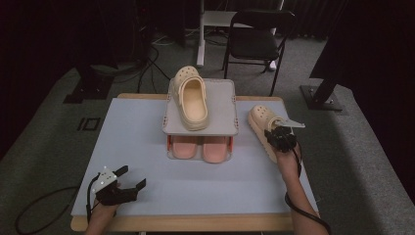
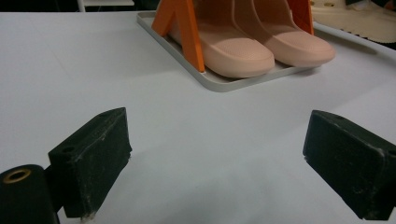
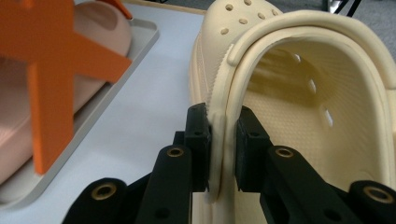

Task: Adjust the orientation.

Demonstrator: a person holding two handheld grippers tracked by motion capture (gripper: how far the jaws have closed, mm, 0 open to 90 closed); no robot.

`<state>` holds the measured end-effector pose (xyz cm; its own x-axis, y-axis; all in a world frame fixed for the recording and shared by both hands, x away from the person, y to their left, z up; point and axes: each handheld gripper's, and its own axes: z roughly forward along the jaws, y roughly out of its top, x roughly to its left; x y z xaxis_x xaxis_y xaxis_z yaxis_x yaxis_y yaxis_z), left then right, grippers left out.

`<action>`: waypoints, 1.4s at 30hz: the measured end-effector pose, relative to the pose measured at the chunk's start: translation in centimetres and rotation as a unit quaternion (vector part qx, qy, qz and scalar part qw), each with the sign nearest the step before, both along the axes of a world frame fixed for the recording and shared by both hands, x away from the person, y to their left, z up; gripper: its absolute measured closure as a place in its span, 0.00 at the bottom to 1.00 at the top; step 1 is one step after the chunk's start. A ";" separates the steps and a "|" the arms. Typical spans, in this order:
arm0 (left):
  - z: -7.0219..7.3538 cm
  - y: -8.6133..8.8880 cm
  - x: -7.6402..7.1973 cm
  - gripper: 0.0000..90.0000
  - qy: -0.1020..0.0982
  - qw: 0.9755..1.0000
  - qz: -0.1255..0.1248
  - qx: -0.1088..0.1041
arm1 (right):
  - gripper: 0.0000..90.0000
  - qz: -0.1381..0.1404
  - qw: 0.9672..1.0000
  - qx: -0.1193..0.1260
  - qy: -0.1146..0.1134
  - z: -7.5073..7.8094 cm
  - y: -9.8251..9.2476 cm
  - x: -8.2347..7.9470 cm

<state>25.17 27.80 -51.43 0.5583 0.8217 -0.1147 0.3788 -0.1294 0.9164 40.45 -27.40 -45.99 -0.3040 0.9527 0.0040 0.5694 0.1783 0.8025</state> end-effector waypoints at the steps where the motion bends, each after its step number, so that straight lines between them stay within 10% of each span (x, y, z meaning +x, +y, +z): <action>1: 0.0 0.0 0.0 0.08 0.000 1.000 -0.001 0.000 | 0.87 0.001 1.000 0.001 0.002 0.0 0.1 -0.3; 28: 0.2 -0.1 -0.2 0.08 -0.003 1.000 0.000 -0.001 | 0.87 0.024 1.000 -0.006 0.014 -1.5 2.0 -7.1; 42: 0.1 -0.1 -0.1 0.08 -0.002 1.000 -0.002 0.001 | 0.79 0.037 0.999 0.012 0.017 -2.4 2.1 -7.9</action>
